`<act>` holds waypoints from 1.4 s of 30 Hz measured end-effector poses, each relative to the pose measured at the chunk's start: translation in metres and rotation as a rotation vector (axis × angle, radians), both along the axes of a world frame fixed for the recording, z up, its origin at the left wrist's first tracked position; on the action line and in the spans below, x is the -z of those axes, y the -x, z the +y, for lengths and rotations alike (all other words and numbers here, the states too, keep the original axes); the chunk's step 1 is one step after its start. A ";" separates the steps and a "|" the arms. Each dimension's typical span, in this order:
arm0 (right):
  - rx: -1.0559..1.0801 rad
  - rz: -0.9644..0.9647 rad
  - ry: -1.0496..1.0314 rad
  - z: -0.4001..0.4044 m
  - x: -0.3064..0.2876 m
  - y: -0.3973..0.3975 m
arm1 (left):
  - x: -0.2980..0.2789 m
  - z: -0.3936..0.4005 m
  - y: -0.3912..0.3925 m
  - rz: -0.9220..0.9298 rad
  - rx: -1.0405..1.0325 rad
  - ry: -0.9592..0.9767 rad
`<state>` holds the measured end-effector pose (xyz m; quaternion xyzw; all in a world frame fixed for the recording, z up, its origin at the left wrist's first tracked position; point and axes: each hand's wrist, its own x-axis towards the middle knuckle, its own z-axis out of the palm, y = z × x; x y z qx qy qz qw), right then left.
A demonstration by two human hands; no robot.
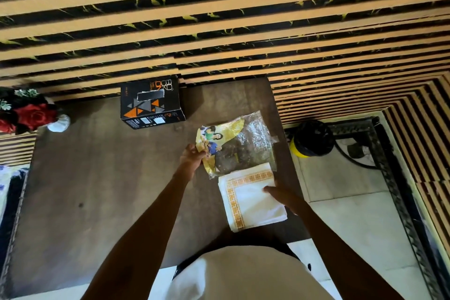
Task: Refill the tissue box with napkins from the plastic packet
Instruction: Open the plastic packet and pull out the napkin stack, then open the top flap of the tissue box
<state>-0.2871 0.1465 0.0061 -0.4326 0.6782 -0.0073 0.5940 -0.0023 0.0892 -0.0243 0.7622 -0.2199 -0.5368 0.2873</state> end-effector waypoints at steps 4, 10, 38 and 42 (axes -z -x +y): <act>-0.029 0.061 0.105 0.003 0.006 -0.002 | 0.035 0.015 -0.002 0.011 0.010 0.015; -0.083 0.425 0.432 0.002 0.005 -0.004 | -0.013 0.055 0.013 -0.272 0.036 0.189; 0.027 -0.212 0.179 -0.216 -0.049 -0.268 | -0.080 -0.101 -0.158 -0.783 0.307 0.236; 0.033 -0.166 0.124 -0.226 -0.034 -0.283 | -0.063 -0.125 -0.167 -0.809 0.554 0.221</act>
